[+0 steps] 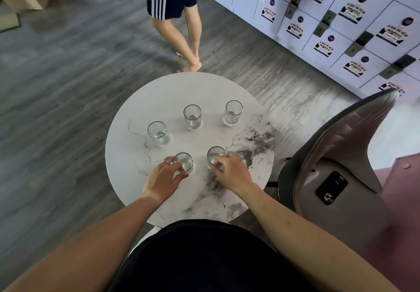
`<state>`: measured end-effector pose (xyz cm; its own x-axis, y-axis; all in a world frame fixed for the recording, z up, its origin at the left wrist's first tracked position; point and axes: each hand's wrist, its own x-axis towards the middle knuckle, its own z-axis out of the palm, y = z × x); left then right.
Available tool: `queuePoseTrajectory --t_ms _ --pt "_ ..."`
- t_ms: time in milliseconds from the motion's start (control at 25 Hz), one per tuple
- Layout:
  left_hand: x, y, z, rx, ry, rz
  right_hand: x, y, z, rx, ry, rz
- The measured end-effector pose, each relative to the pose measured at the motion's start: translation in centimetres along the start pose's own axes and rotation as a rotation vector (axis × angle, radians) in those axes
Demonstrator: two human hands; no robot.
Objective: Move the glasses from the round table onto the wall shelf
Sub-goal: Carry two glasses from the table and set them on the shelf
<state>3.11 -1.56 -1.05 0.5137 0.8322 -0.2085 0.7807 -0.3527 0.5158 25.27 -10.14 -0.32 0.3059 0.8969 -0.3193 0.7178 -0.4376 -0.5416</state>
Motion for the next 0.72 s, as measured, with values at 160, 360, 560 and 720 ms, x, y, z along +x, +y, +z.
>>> queuePoseTrajectory --t_ms 160,360,560,720 --pt "0.6 1.0 -2.0 -0.011 0.046 0.117 0.5 -0.8 -2.1 0.032 -0.035 -0.074" --pt "4.7 5.0 -11.5 0.019 0.127 0.480 4.1 -5.3 -11.5 -0.011 0.046 -0.268" --pt "10.5 10.1 -25.5 0.061 0.337 0.518 8.8 -13.5 -24.1 -0.029 0.294 -0.410" --pt "11.9 12.5 -35.1 0.054 0.441 0.373 10.4 -20.3 -31.1 0.037 0.425 -0.524"
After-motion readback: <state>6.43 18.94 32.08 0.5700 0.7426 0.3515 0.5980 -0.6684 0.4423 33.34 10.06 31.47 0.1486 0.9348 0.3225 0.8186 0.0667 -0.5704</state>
